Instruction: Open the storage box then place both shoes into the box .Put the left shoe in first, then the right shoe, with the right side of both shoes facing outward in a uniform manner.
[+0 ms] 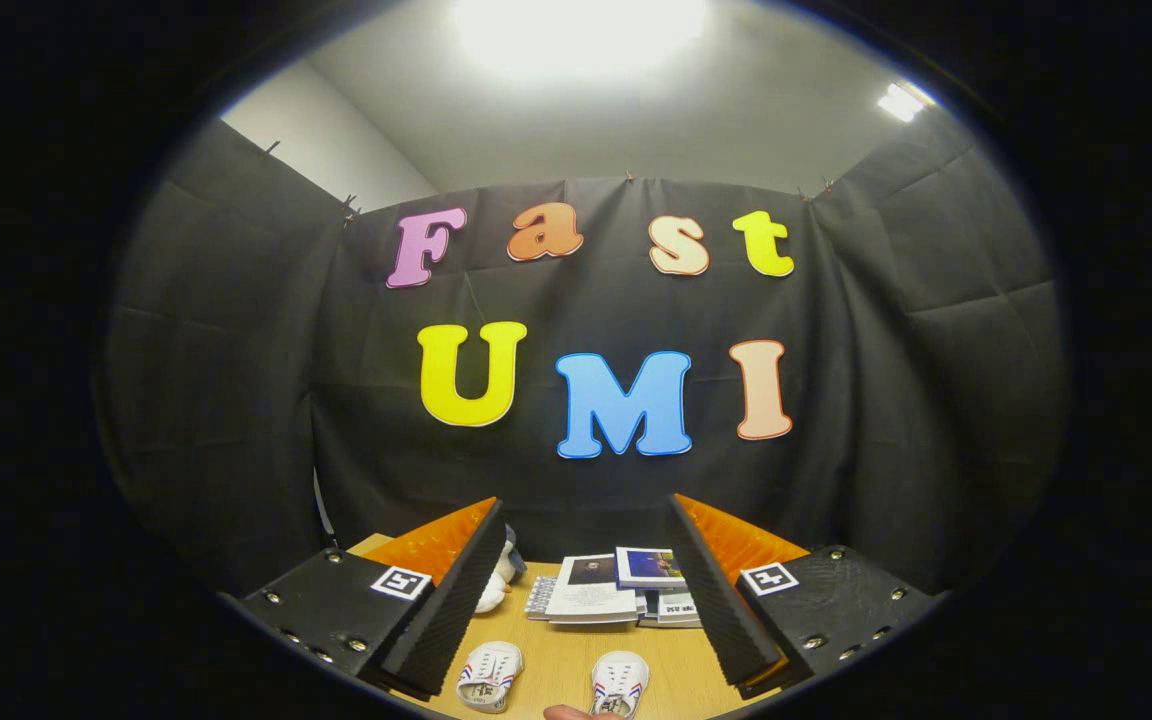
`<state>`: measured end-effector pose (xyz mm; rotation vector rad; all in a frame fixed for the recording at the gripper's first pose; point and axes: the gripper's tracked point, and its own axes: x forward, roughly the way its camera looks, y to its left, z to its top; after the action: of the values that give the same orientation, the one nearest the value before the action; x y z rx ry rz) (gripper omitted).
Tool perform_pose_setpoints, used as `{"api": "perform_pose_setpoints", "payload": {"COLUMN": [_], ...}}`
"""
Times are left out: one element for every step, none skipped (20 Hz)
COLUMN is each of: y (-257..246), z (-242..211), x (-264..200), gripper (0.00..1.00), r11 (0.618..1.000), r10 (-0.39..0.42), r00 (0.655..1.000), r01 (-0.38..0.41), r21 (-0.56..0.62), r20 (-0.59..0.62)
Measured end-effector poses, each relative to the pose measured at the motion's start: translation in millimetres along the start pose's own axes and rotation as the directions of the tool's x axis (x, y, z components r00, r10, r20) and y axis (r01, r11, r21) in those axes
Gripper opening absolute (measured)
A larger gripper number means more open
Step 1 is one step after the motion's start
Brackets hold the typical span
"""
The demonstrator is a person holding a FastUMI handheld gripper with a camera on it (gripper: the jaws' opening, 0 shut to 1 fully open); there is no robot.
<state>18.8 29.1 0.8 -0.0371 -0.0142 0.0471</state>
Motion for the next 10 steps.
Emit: {"api": "perform_pose_setpoints", "payload": {"y": [1.8,3.2,4.7,5.8,5.2,5.7,5.6,5.2,6.4,9.7], "z": [-1.7,-3.1,-7.3,-11.6,-16.5,-20.0,-22.0,-25.8,-31.8,-37.9], "x": [1.4,4.7,7.7,11.0,15.4,19.3,24.1,29.8,34.7,40.5], "gripper": [0.97,0.97,0.97,0.97,0.97,0.97,0.97,0.97,0.97,0.97], "r11": [1.000,1.000,1.000,1.000,1.000,1.000,1.000,1.000,1.000,1.000], "r10": [0.004,0.007,0.011,0.013,0.013,0.012,0.010,0.010,0.014,0.024], "r00": [1.000,1.000,1.000,1.000,1.000,1.000,1.000,1.000,0.999,0.999], "r01": [-0.004,-0.007,-0.011,-0.013,-0.013,-0.012,-0.010,-0.009,-0.013,-0.024], "r21": [-0.001,-0.002,-0.003,-0.001,0.001,0.005,0.008,0.007,0.005,0.008], "r20": [0.002,0.001,-0.005,-0.012,-0.021,-0.026,-0.026,-0.030,-0.040,-0.048]}}
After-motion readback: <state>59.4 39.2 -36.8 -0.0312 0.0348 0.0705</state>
